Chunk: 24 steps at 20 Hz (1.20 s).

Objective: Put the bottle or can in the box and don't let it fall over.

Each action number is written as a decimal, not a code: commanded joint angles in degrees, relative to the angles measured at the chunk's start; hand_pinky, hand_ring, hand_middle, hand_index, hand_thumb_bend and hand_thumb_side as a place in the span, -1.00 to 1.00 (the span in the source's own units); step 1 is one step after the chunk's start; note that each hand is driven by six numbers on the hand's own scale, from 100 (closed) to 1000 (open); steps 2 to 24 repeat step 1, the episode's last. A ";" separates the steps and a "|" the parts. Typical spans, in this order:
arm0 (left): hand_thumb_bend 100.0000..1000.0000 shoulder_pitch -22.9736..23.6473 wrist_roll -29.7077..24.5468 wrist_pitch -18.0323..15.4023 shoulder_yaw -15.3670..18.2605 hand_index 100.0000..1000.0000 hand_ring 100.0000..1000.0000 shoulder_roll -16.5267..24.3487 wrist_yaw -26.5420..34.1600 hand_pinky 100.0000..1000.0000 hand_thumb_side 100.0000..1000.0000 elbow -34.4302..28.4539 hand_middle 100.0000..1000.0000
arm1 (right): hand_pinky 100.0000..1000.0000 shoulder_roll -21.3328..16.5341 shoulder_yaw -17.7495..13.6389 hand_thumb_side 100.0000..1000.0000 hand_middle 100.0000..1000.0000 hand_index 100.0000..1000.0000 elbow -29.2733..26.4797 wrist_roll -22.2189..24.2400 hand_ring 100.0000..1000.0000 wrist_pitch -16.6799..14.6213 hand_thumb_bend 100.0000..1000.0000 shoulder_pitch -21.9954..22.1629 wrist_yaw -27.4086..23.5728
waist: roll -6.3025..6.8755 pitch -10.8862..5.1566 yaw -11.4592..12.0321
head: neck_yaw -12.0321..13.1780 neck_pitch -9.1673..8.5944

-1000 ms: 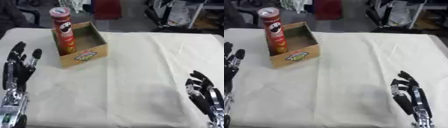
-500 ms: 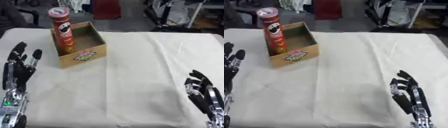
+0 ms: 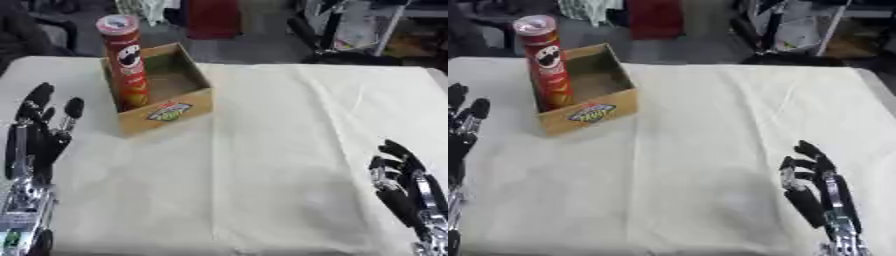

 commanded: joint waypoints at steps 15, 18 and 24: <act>0.33 -0.72 -0.53 -0.10 -0.20 0.80 0.99 0.24 0.46 1.00 -0.03 -1.51 0.69 | 0.31 -0.89 -0.42 0.03 0.62 0.82 -1.04 -0.21 0.50 -0.04 -1.00 -0.46 -0.04 | 0.12 -0.48 -0.02 | 0.00 0.17; 0.33 -0.72 -0.53 -0.10 -0.20 0.80 0.99 0.24 0.46 1.00 -0.03 -1.51 0.69 | 0.31 -0.89 -0.42 0.03 0.62 0.82 -1.04 -0.21 0.50 -0.04 -1.00 -0.46 -0.04 | 0.12 -0.48 -0.02 | 0.00 0.17; 0.33 -0.72 -0.53 -0.10 -0.20 0.80 0.99 0.24 0.46 1.00 -0.03 -1.51 0.69 | 0.31 -0.89 -0.42 0.03 0.62 0.82 -1.04 -0.21 0.50 -0.04 -1.00 -0.46 -0.04 | 0.12 -0.48 -0.02 | 0.00 0.17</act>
